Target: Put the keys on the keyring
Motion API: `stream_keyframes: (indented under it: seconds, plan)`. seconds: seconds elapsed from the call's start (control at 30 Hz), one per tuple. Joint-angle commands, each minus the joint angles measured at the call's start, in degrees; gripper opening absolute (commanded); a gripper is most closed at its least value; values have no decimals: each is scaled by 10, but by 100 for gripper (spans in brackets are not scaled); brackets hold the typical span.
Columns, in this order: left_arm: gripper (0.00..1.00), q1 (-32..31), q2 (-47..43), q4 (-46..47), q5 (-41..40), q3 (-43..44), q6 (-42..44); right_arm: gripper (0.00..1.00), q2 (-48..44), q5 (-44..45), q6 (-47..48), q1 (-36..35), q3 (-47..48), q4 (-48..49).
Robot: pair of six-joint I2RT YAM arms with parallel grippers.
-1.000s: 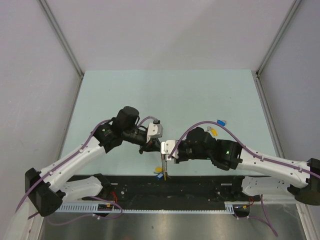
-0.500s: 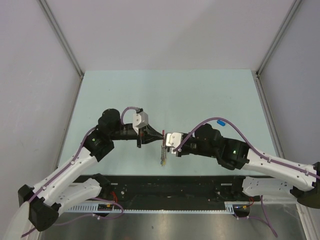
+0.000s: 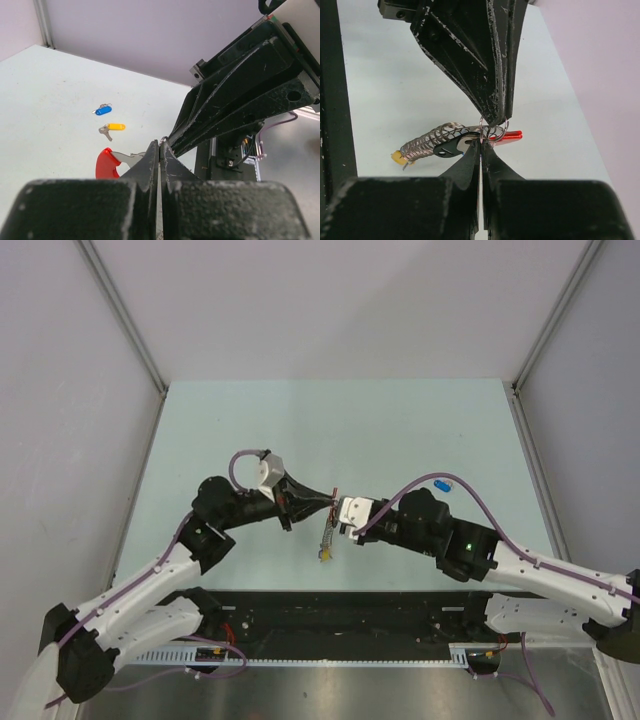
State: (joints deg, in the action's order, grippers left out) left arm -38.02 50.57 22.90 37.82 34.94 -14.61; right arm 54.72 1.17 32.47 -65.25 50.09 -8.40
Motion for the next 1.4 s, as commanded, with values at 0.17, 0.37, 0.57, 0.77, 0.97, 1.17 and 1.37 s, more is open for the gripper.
stream_keyframes:
  seconds: [0.17, 0.37, 0.57, 0.77, 0.97, 1.17, 1.37]
  plan:
    - [51, 1, -58, 17, -119, -1, 2, 0, 2, -56, -21, 35, -3, 28]
    - [74, 16, -101, -96, -194, 27, 47, 0, 8, -69, -43, 75, 12, 17]
    - [95, 34, -151, -200, -297, 43, 71, 0, 67, -95, -64, 144, 48, 17]
    - [100, 54, -186, -284, -451, 29, 50, 0, 187, -91, -86, 219, 112, 76]
    - [100, 93, -190, -335, -493, 20, 30, 0, 308, -42, -113, 285, 218, 141]
    - [100, 116, -195, -380, -546, 38, 20, 0, 354, -31, -168, 325, 225, 103]
    - [100, 124, -207, -406, -558, 47, 13, 0, 348, -12, -218, 329, 144, 53]
